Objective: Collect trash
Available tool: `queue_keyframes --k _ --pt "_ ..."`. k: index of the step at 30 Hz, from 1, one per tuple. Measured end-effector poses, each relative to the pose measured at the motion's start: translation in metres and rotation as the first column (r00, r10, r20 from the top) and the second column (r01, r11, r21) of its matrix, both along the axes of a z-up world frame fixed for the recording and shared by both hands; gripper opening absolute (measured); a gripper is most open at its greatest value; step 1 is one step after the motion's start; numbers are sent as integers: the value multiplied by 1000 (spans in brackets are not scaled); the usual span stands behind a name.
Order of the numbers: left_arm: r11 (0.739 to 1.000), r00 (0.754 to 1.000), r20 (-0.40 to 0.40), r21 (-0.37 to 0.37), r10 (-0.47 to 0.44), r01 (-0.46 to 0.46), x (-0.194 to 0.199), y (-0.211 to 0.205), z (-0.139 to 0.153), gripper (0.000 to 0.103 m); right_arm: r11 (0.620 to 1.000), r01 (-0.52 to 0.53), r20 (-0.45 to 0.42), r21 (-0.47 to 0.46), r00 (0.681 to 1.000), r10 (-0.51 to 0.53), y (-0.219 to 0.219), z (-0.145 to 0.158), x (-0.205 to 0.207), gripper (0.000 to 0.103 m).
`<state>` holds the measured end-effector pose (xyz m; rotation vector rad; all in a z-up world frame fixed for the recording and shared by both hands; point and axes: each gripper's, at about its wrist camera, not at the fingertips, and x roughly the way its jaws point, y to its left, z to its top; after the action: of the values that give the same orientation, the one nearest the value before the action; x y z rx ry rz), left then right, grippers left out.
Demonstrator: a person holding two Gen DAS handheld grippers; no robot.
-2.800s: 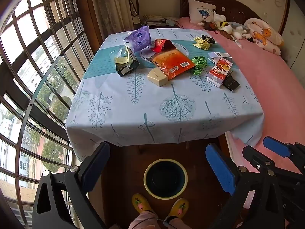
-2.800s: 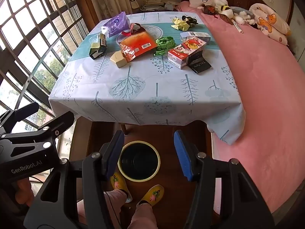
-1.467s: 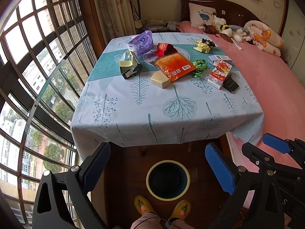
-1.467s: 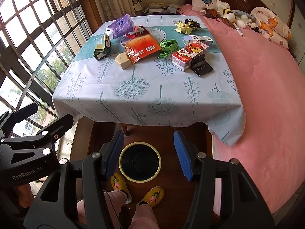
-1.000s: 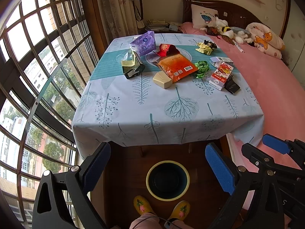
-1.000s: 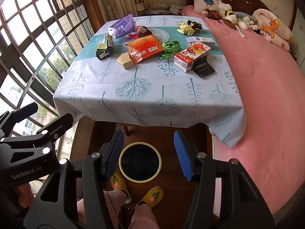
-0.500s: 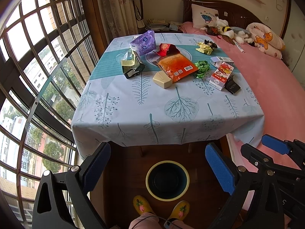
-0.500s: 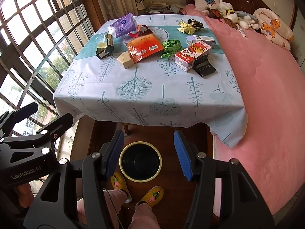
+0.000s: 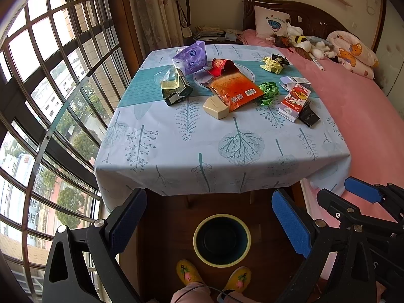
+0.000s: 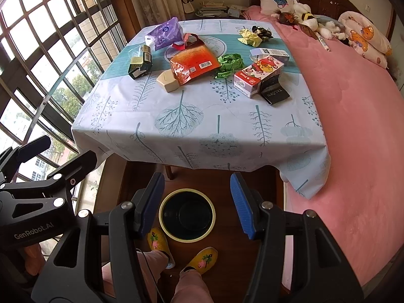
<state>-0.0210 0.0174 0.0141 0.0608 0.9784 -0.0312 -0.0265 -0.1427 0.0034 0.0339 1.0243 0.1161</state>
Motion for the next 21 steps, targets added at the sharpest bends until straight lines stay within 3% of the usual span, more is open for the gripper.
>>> queue_keyframes --k 8,16,21 --pt "1000 1000 -2 -4 -1 1 2 2 3 101 1000 -12 -2 8 1000 12 8 2 4 52" --pt "1000 1000 -3 8 -5 5 31 6 25 101 998 -27 33 54 999 25 1 12 33 52" --pt "999 999 16 14 48 -48 52 30 39 101 997 -17 60 71 998 13 3 22 55 52"
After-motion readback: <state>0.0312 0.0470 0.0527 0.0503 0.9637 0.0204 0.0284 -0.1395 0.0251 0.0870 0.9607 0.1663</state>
